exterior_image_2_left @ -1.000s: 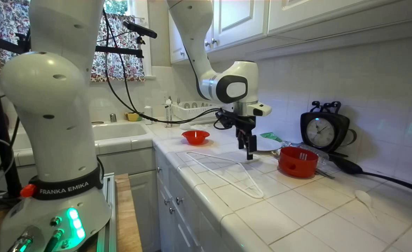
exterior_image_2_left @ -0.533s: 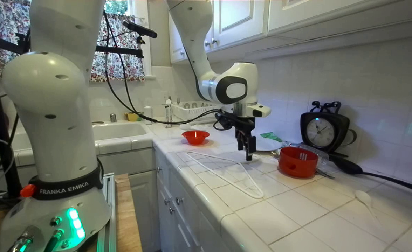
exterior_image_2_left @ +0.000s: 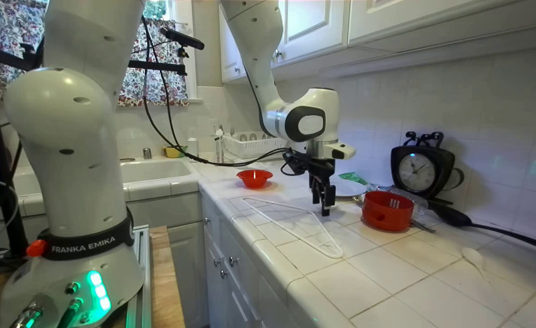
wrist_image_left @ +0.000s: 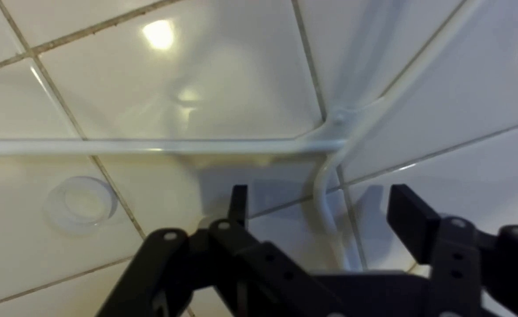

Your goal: Place the white hanger on the left door of the first upper cabinet from the right.

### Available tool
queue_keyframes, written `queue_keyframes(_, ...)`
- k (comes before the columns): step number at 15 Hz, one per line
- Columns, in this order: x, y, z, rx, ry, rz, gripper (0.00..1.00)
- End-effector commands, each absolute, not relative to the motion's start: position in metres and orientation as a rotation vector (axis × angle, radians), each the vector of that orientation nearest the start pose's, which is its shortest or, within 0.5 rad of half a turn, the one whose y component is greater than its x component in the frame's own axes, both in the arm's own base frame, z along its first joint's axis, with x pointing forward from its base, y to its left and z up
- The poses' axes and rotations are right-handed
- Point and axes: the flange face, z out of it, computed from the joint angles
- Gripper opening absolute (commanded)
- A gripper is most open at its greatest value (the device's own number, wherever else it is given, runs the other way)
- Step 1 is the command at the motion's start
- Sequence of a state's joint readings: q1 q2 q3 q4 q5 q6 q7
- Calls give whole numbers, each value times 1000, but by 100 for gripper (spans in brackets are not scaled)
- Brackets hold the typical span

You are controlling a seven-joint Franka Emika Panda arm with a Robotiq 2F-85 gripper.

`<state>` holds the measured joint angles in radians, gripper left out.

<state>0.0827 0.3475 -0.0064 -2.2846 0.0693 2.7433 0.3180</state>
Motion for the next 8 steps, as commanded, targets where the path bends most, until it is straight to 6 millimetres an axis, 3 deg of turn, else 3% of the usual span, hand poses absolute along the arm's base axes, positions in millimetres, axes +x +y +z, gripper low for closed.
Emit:
queue_keyframes(1, 551, 43, 208, -3071, 463, -143, 50)
queue_keyframes(4, 552, 45, 209, -3078, 461, -127, 31)
queue_keyframes(8, 551, 47, 211, -3087, 451, -98, 24)
